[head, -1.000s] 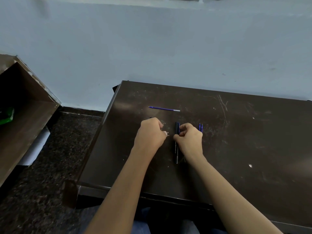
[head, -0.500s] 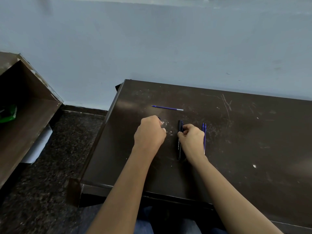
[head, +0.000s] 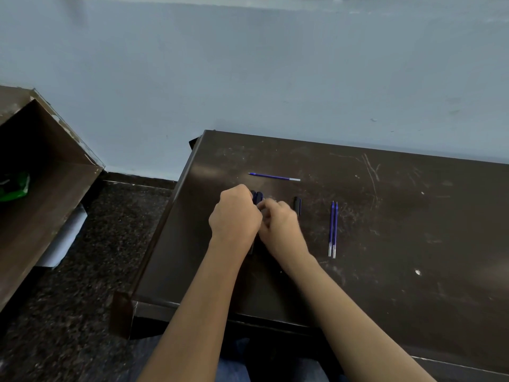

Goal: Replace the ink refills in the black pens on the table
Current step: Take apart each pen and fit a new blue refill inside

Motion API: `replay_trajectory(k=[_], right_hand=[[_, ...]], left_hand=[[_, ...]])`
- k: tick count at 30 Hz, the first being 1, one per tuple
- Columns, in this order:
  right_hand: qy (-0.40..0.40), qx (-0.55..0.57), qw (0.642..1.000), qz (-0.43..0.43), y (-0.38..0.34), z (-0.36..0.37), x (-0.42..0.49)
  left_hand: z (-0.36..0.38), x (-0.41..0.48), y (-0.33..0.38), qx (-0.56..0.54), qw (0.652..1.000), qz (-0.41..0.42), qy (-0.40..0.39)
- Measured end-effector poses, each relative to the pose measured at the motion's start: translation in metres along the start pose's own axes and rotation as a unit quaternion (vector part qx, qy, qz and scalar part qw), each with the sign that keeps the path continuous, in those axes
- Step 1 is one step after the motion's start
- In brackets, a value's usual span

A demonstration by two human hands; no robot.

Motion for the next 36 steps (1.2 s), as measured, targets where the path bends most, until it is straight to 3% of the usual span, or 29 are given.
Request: replay_trajectory(k=[6,17,22,28,30,34,36], right_hand=[[-0.066,-0.047,0.997,-0.003,0.004,0.024,-0.006],[-0.064,-0.086,0.993,0.056,0.016,0.018,-0.01],[0.02,0.122,0.981,0.15,0.025,-0.01,-0.007],[-0.029,0.435,0.884,0.167,0.0,-0.018,-0.01],[-0.058,0.457,0.873,0.157,-0.008,-0.018,-0.011],[-0.121,0.38,0.904,0.157,-0.009,-0.018,-0.011],[-0.099,0.362,0.912,0.165,-0.002,-0.023,-0.008]], left_hand=[[0.001,0.006,-0.007,0.007,1.0,0.001,0.017],[0.002,0.007,-0.008,0.017,1.0,0.005,0.014],[0.004,0.01,-0.008,0.016,1.0,0.013,0.021],[0.01,0.016,-0.007,-0.032,0.999,0.008,-0.004],[0.008,0.016,-0.005,-0.044,0.999,0.02,-0.001],[0.006,0.016,0.002,-0.003,0.999,0.037,-0.014],[0.008,0.015,0.007,0.031,0.997,0.06,-0.024]])
Point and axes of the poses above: each hand's wrist, its own x-axis towards the middle knuckle, its own z-axis out of the palm, y = z × x, the point moved 8 cm from there along x, towards the middle knuckle, and after that the axes turned 5 degrees about x, right-handed, at the moved point
